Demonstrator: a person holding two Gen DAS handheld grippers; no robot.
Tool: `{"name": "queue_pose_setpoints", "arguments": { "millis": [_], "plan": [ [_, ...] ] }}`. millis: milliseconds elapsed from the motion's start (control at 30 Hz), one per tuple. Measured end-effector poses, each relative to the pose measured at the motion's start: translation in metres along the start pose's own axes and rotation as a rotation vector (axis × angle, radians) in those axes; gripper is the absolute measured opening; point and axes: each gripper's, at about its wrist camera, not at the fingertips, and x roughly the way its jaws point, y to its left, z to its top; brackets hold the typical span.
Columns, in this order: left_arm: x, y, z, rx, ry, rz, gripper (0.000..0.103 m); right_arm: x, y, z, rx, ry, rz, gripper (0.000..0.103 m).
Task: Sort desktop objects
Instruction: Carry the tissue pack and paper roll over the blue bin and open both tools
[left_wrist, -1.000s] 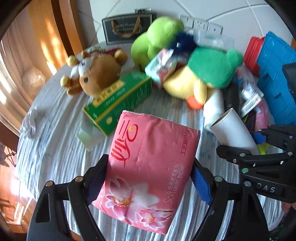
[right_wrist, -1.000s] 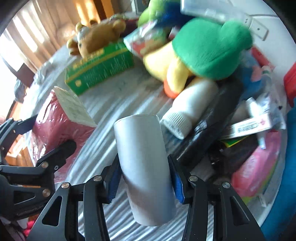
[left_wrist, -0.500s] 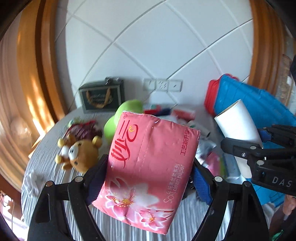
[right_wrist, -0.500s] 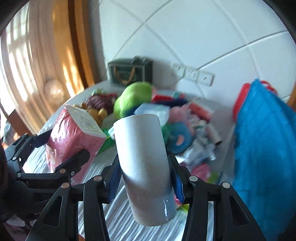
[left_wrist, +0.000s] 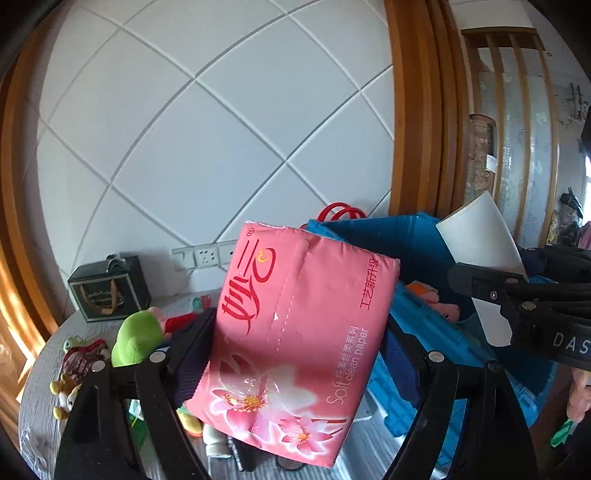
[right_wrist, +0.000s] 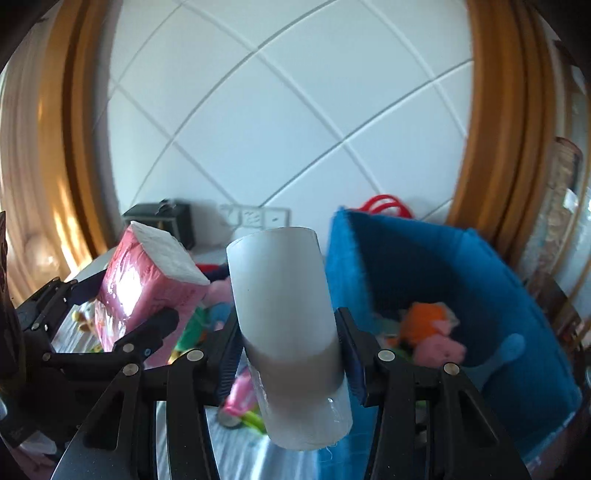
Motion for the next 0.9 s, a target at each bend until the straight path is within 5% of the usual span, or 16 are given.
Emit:
{"name": "queue_pose_setpoints", "arguments": {
  "millis": [233, 467, 700, 900],
  "plan": [
    [0.037, -0.101, 0.073, -0.006, -0.001, -0.118, 0.084, -0.031, -0.133, 0.018, 0.035, -0.055, -0.086, 0.048],
    [0.124, -0.196, 0.121, -0.048, 0.167, -0.152, 0.086, 0.009, -0.273, 0.033, 0.06, 0.055, -0.122, 0.048],
    [0.251, -0.255, 0.07, 0.02, 0.54, -0.086, 0.086, 0.127, -0.344, -0.016, 0.114, 0.371, -0.065, 0.048],
    [0.297, -0.259, 0.017, 0.042, 0.735, -0.04, 0.086, 0.197, -0.353, -0.083, 0.112, 0.63, 0.008, 0.048]
  ]
}}
